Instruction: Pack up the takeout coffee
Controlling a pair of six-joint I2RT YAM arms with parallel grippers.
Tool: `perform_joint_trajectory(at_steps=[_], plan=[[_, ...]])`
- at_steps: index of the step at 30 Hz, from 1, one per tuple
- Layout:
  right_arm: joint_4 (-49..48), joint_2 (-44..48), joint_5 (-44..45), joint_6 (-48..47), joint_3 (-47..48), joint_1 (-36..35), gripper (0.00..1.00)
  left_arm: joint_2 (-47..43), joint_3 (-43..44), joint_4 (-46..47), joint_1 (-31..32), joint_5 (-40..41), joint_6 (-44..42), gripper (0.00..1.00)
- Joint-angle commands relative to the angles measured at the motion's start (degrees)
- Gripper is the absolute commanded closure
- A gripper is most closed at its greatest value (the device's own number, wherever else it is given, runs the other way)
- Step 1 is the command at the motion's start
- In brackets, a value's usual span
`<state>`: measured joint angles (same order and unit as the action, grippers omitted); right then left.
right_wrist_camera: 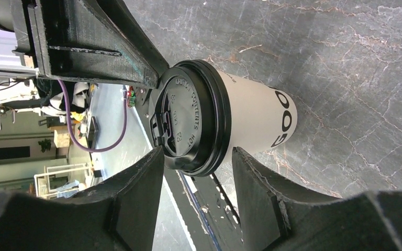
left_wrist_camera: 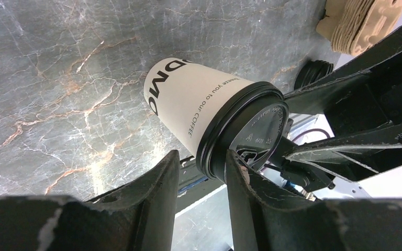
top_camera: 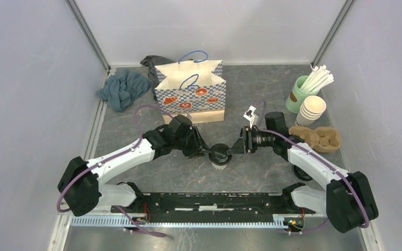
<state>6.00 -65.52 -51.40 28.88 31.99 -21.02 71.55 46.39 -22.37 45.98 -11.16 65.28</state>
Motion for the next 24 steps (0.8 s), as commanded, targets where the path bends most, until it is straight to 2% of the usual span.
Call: perform_joint_trajectory(at_steps=[1, 4, 10, 14, 18, 24], plan=[[-3.2, -0.9, 0.9, -0.1, -1.0, -0.4, 0.44, 1.1, 2.3, -0.2, -0.3, -0.7, -2.7, 0.54], [-3.6, -1.5, 2.3, -0.3, -2.4, -0.5, 0.50, 1.6, 2.0, -0.2, -0.3, -0.8, -2.9, 0.55], [-5.4, -2.7, 4.5, 0.0, -7.4, -0.3, 0.53, 1.8, -0.5, -0.2, -0.3, -0.1, -3.4, 0.55], [-2.5, -1.6, 4.8, -0.1, -4.3, -0.2, 0.53, 1.8, 0.8, -1.9, -0.3, 0.4, -4.4, 0.55], [-1.5, -0.5, 2.9, 1.3, 1.7, -0.2, 0.46, 2.0, 3.9, -3.1, -0.3, 0.5, -5.9, 0.51], [2.4, -2.6, 2.0, -3.2, 5.4, -0.2, 0.35, 2.3, 9.8, -3.9, -0.3, -0.3, -8.9, 0.37]])
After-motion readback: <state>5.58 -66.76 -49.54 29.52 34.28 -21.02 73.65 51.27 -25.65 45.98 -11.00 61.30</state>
